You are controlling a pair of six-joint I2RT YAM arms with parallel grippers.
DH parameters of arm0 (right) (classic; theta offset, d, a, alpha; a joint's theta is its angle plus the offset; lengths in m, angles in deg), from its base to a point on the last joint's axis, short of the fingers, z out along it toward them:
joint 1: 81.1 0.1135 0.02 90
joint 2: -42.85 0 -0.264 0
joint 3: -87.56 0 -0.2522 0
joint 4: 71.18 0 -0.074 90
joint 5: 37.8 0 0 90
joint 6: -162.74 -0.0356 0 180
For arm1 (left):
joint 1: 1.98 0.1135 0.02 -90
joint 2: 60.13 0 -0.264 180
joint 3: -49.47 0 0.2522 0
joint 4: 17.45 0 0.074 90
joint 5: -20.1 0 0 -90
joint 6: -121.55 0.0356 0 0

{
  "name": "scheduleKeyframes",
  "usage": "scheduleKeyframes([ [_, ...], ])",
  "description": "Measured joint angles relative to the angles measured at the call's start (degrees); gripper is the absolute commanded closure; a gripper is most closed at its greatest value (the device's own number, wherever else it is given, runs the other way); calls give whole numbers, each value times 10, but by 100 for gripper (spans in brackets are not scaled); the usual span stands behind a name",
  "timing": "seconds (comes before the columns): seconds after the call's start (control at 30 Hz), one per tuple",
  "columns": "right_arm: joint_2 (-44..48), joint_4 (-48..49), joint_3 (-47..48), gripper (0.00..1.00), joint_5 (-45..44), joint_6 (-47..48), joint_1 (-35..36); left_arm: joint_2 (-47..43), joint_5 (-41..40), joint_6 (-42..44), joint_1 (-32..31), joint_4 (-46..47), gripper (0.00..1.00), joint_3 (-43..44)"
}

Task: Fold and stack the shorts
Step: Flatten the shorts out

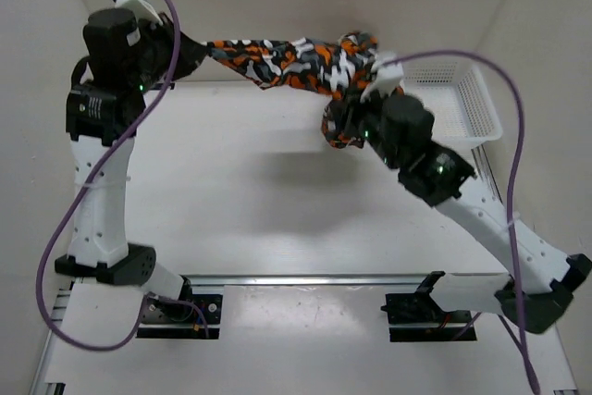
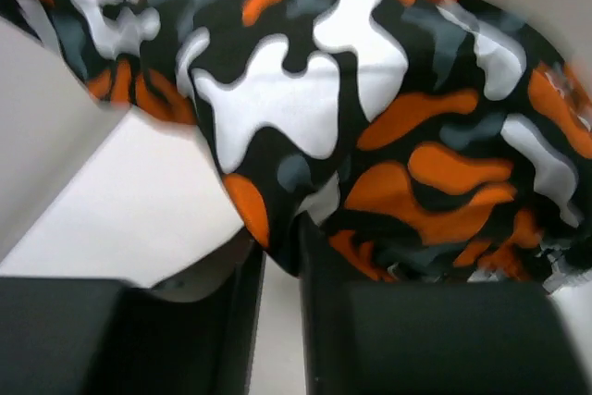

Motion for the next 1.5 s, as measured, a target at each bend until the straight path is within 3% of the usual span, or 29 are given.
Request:
scheduleKeyframes([
  [0.07,50,19,-98,17,-50,-6,35,-63,5,2,-13,33,90,-103],
  [0.13,70,19,-195,6,-99,-30,63,-126,6,3,-26,59,90,-224],
  [0.2,58,-8,-273,2,-143,-75,88,-183,4,2,-38,79,90,-353],
  [0.27,31,-55,-342,4,-171,-132,107,-215,1,-4,-44,87,90,-468],
  [0.37,34,-153,-405,14,-188,-214,130,-221,-15,-17,-44,96,90,-608],
  [0.5,132,-213,-412,18,-189,-298,134,-228,-38,-31,-44,82,90,-711],
  [0.63,229,-240,-410,18,-157,-385,123,-270,-49,-39,-38,86,90,-729],
  [0.8,226,-222,-457,16,-53,-497,71,-305,-57,-45,-37,100,90,-730],
  [1.03,215,-136,-577,21,131,-591,-103,-303,-58,-47,-37,100,90,-731],
  [1.2,204,-71,-603,32,217,-614,-196,-305,-58,-47,-37,99,90,-735],
  [1.4,136,-6,-603,49,276,-624,-256,-305,-57,-47,-37,98,90,-738],
  [1.5,106,10,-603,52,290,-622,-273,-305,-58,-47,-37,98,90,-741],
])
